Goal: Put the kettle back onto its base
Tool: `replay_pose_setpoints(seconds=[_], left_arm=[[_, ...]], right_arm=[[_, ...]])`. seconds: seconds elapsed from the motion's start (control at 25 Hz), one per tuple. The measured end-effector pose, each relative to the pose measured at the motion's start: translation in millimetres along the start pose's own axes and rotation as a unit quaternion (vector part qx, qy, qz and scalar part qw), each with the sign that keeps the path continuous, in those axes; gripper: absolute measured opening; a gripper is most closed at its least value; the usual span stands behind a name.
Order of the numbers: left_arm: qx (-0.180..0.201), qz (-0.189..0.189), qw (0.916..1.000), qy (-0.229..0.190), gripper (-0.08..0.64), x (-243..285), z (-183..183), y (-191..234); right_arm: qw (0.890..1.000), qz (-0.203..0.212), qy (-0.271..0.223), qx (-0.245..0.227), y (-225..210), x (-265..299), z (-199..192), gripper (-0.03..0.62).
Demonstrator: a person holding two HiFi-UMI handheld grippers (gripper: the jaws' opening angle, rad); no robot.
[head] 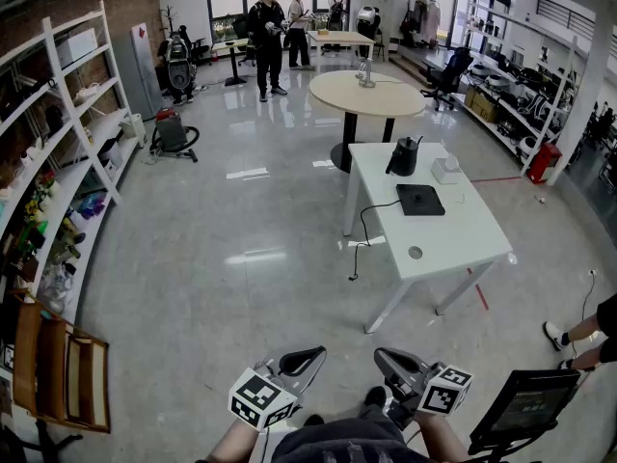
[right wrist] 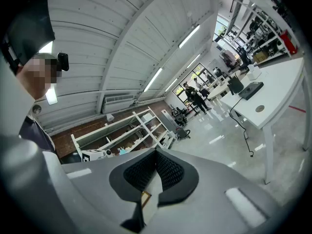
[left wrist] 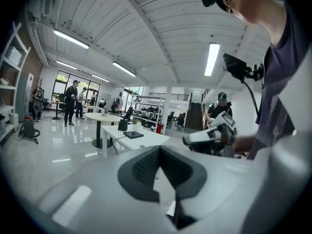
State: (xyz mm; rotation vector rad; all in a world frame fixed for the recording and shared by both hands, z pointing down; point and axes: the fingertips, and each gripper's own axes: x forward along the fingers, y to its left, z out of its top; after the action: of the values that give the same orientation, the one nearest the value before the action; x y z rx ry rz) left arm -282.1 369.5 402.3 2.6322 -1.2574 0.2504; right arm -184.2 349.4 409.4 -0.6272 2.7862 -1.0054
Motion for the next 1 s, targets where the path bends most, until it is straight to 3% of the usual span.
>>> replay_pose_setpoints(seconds=[0.28, 0.64, 0.8, 1.0], left_arm=[[0.000, 0.006, 0.9999, 0.013, 0.002, 63, 13, -16], [0.020, -0.014, 0.9990, 0.038, 0.002, 161, 35, -57], [0.037, -0.016, 0.9967, 0.070, 0.002, 199, 39, -72], [0.065, -0.010, 0.9951, 0.073, 0.002, 248, 57, -84]], right_arm=[[1.000, 0.015, 0.005, 0.006, -44, -24, 36, 0.002], [1.000, 0.007, 0.000, 0.022, -115, -85, 76, 0.002], [0.999, 0.032, -0.011, 0.030, -135, -108, 88, 0.002], [0.998, 0.054, -0.011, 0.038, -165, -126, 107, 0.002]])
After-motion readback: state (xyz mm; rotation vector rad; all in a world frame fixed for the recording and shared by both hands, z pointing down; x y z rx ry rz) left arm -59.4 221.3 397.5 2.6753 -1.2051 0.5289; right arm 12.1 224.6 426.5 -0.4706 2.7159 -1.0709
